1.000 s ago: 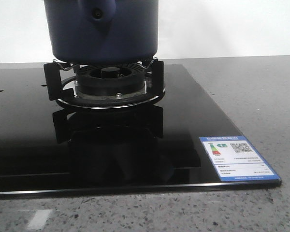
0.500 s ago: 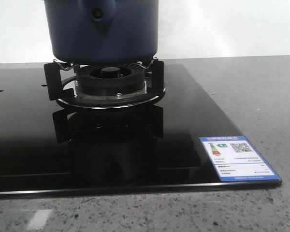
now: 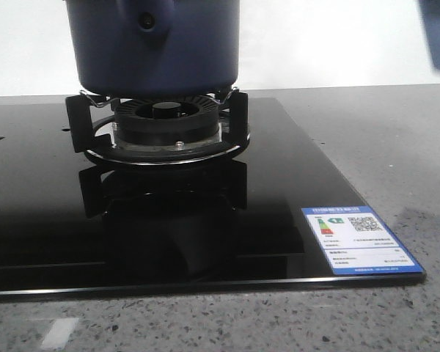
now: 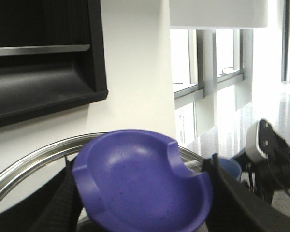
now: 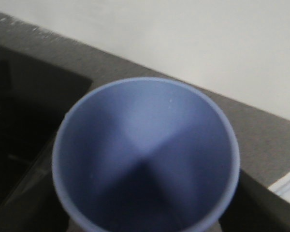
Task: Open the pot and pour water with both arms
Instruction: 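Set the cup back on the counter and open right gripper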
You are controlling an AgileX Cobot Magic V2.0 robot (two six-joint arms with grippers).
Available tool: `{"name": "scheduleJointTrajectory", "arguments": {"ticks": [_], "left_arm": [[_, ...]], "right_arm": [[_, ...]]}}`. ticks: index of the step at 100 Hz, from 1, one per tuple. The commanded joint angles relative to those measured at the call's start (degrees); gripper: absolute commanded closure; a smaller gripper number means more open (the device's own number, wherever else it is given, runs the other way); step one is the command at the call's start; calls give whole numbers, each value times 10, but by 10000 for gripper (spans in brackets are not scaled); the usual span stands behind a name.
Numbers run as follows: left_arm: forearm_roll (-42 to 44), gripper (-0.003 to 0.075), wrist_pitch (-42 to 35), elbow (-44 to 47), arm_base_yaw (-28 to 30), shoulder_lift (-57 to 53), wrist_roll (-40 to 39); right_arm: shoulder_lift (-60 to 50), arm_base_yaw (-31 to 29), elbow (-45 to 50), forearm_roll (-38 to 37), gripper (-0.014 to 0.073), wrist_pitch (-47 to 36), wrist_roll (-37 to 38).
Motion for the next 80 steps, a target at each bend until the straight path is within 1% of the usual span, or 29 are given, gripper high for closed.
{"name": "scheduleJointTrajectory", "arguments": {"ticks": [1, 10, 17, 23, 30, 44, 50, 63, 80], "left_arm": [[-37, 395, 4, -14, -2, -4, -6], [-37, 395, 13, -14, -2, -4, -6], [-37, 395, 19, -14, -2, -4, -6], [-37, 395, 22, -14, -2, -4, -6], [-37, 395, 23, -14, -2, -4, -12], [-37, 395, 29, -14, -2, -4, -13], [-37, 395, 31, -14, -2, -4, -13], [-37, 395, 34, -14, -2, -4, -13], [-37, 395, 34, -14, -2, 5, -13]], "right_arm": [[-15, -4, 41, -6, 303, -102, 5], [-15, -4, 81, -5, 303, -147, 5], [-15, -4, 92, 5, 300, -151, 5], [-15, -4, 94, 7, 275, -145, 5], [-15, -4, 94, 7, 197, -148, 5], [-15, -4, 94, 17, -27, -148, 5], [-16, -4, 93, 18, -75, -142, 5], [-33, -4, 91, 24, -61, -139, 5], [-103, -4, 83, 29, -62, -141, 5]]}}
